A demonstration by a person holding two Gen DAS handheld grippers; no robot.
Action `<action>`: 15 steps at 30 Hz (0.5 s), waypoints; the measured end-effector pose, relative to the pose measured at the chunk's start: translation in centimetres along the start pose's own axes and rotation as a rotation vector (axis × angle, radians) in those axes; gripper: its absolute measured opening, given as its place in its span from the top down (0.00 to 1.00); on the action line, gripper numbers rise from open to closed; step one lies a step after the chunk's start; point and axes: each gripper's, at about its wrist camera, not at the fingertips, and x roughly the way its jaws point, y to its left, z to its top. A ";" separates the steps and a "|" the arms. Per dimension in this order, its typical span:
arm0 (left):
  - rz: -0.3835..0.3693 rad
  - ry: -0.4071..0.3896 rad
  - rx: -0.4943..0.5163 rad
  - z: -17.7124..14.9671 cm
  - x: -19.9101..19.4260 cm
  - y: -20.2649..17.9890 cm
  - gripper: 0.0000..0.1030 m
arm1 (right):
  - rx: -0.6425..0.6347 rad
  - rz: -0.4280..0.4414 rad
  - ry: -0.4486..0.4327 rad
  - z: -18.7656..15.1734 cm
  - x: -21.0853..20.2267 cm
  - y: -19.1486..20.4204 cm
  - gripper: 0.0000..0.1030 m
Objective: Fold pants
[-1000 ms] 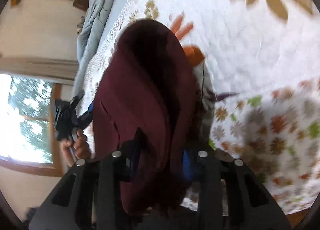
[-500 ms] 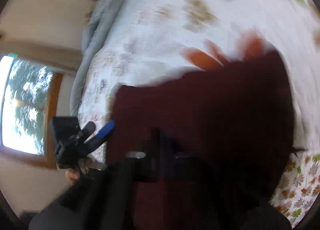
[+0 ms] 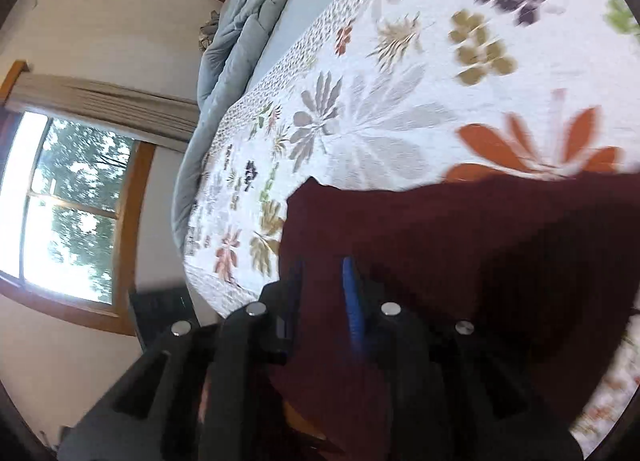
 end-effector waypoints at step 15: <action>0.012 0.044 0.066 -3.8 -0.2 -0.3 0.48 | 0.008 -0.017 -0.024 -4.6 -1.2 -0.2 0.84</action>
